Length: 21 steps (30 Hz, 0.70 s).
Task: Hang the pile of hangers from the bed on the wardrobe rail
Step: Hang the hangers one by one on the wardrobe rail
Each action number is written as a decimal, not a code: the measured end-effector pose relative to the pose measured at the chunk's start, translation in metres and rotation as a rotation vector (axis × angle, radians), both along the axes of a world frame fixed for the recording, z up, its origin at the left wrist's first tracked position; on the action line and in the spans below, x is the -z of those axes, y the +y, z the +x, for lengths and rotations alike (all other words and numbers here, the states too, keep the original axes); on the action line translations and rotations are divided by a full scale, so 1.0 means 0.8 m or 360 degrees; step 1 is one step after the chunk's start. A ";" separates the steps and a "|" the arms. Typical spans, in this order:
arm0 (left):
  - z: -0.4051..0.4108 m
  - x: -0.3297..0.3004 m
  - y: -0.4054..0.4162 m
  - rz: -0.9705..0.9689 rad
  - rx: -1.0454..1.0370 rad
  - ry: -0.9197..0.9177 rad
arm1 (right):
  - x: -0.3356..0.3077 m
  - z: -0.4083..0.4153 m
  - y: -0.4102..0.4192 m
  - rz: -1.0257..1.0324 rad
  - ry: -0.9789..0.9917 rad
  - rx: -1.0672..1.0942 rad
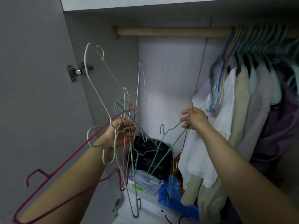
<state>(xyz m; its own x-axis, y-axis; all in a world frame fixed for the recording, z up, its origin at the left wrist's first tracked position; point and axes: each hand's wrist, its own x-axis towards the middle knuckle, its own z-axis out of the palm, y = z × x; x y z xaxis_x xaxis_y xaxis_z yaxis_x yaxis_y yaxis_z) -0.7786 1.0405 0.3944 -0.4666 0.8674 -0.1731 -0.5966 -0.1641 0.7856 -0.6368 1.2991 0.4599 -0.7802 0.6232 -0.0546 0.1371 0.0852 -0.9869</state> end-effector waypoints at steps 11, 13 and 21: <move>-0.019 -0.003 0.013 -0.0094 0.0032 0.0034 | -0.078 0.048 -0.043 0.0226 0.0874 0.0060; -0.016 -0.012 0.019 -0.0039 0.0026 0.0030 | -0.075 0.053 -0.057 0.0307 0.1108 0.0224; -0.006 -0.045 0.038 0.0116 -0.0011 0.0016 | -0.078 0.013 -0.042 0.0414 0.1406 0.0502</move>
<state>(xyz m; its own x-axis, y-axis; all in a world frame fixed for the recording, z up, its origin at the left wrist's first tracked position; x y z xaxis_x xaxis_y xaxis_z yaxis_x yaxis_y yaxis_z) -0.7833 1.0708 0.4307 -0.4740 0.8743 -0.1050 -0.5873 -0.2250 0.7775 -0.6268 1.2651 0.5222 -0.2690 0.7203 0.6394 -0.5897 0.4017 -0.7007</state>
